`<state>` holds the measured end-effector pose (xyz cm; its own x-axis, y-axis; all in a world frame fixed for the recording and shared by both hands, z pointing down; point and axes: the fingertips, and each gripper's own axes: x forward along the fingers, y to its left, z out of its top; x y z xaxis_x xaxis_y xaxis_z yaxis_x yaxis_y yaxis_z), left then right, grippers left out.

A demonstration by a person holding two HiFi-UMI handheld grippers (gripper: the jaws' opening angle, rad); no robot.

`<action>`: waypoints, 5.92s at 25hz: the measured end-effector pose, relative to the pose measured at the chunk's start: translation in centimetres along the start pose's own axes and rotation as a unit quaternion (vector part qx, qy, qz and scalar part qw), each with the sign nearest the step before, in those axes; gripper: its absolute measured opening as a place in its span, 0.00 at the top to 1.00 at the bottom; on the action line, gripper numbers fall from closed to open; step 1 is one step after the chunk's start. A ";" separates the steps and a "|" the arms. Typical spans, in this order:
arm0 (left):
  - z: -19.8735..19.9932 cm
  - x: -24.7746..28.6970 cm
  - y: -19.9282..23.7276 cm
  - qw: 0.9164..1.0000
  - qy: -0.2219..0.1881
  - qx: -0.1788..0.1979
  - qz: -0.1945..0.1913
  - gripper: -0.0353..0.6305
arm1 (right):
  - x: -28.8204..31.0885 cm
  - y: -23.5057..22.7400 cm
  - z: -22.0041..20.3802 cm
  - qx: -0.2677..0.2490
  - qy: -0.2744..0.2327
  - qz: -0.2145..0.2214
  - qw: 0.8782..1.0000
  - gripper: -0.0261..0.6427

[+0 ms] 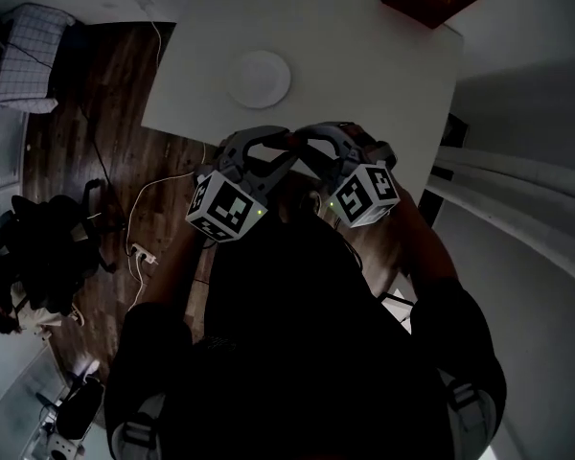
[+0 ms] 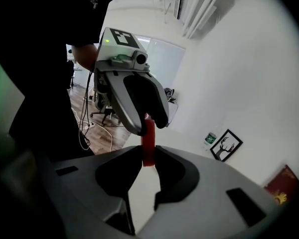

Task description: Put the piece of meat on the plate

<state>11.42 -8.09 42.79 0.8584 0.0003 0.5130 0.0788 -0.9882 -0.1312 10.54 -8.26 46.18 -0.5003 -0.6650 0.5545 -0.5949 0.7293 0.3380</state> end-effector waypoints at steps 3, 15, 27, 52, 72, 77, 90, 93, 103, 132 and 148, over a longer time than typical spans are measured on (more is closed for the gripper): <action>-0.5 -0.7 1.6 0.999 -0.016 -0.030 0.026 0.75 | 0.9 -1.0 -0.1 -0.004 0.011 -0.018 1.000 0.82; -7.5 -4.9 6.6 0.952 -0.009 -0.212 0.221 0.94 | 3.3 -3.3 -2.5 -0.152 0.181 -0.116 0.965 0.83; -13.2 -5.0 7.2 0.930 0.005 -0.279 0.240 0.94 | 8.7 -3.3 -4.7 -0.197 0.279 -0.087 0.936 0.83; -16.6 -5.8 9.1 0.928 0.020 -0.304 0.215 0.94 | 15.1 -3.7 -7.9 -0.223 0.336 -0.063 0.913 0.83; -16.9 -5.6 9.8 0.925 0.021 -0.311 0.216 0.94 | 16.7 -4.7 -8.9 -0.253 0.352 -0.090 0.896 0.83; -16.9 -5.4 9.6 0.924 0.021 -0.318 0.214 0.94 | 16.8 -4.1 -9.0 -0.251 0.347 -0.086 0.900 0.83; -17.1 -5.3 9.1 0.920 0.017 -0.335 0.204 0.94 | 17.1 -4.0 -8.3 -0.208 0.328 -0.090 0.917 0.82; -17.2 -5.2 9.0 0.918 0.013 -0.342 0.202 0.94 | 17.2 -3.7 -8.3 -0.201 0.325 -0.084 0.920 0.81; -17.7 -5.3 9.1 0.914 0.012 -0.352 0.201 0.94 | 18.1 -4.4 -8.8 -0.186 0.329 -0.080 0.922 0.80; -19.6 -5.9 9.4 0.905 0.024 -0.376 0.198 0.94 | 20.5 -4.8 -10.1 -0.089 0.306 -0.027 0.948 0.74; -16.6 -5.3 8.1 0.912 0.012 -0.362 0.194 0.94 | 15.9 -5.3 -6.5 0.091 0.204 -0.073 0.972 0.90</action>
<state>-0.86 -18.68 53.06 0.7387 -0.3662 0.5659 -0.5914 -0.7549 0.2835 9.83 -21.62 58.11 -0.1336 -0.6131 0.7786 -0.7605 0.5672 0.3161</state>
